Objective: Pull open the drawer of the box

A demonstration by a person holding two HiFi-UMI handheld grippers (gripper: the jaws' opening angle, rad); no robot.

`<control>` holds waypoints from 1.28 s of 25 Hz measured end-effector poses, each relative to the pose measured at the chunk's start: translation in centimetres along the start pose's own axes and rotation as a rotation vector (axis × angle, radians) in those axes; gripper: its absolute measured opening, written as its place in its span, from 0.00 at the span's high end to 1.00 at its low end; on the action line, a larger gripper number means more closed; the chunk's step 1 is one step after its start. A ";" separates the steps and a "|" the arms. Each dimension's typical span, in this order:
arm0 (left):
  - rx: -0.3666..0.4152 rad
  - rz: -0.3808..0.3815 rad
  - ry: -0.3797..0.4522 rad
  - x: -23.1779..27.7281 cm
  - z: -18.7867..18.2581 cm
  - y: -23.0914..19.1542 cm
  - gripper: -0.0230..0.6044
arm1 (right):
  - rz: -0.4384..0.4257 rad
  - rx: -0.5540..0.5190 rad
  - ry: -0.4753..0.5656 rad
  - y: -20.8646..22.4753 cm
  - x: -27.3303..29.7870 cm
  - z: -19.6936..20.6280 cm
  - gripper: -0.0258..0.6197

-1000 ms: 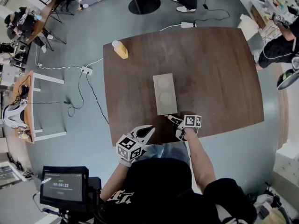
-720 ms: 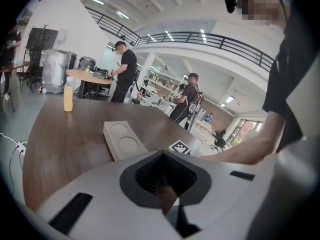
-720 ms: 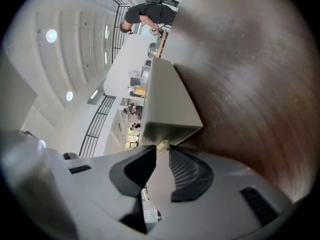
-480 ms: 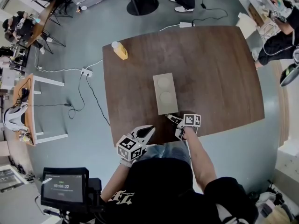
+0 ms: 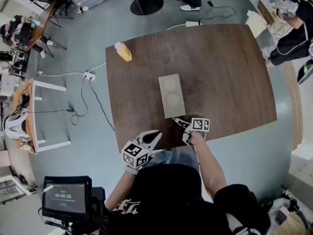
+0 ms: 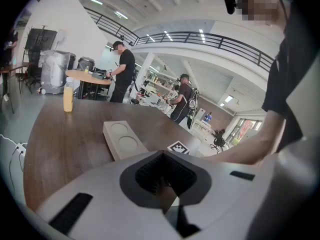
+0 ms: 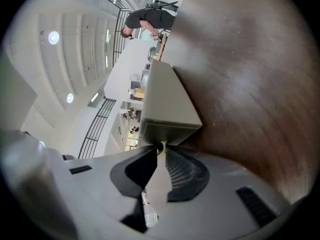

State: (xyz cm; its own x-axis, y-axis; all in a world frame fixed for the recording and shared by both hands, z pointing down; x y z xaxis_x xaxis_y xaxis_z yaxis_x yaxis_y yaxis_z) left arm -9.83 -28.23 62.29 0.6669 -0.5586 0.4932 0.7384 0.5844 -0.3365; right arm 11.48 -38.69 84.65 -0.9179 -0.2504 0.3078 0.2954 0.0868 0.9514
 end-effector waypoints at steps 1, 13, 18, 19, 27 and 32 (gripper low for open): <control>0.001 0.002 -0.001 0.0 0.0 0.0 0.96 | 0.000 0.000 0.001 0.0 0.0 0.1 0.90; 0.021 0.037 0.012 -0.6 0.2 0.6 0.96 | 0.035 0.005 0.021 0.0 -1.1 2.7 0.90; 0.023 0.051 0.022 -1.0 0.4 1.0 0.96 | 0.056 -0.002 0.022 0.1 -1.8 3.8 0.90; 0.025 0.054 0.023 -1.1 0.4 1.1 0.96 | 0.060 -0.004 0.023 0.0 -2.0 4.1 0.90; 0.043 0.083 0.037 -3.0 1.2 2.8 0.96 | 0.083 -0.013 0.043 -0.5 -3.7 7.6 0.89; 0.051 0.094 0.038 -3.1 1.3 3.0 0.96 | 0.089 0.000 0.055 -0.4 -4.5 8.6 0.89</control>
State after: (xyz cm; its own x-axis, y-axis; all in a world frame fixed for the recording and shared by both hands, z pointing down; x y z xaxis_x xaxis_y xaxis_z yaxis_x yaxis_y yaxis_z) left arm -9.80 -23.97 60.75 0.7367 -0.5218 0.4301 0.6673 0.6638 -0.3377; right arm 13.17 -29.27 82.87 -0.8722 -0.2945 0.3906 0.3749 0.1105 0.9205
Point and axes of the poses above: the fingertips, and each gripper's own axes: x forward along the fingers, y to its right, z out of its underside, the point moved 10 cm from there along -x, backward along the fingers, and after that the axes turned 8 degrees about x, right-handed, at the moved point
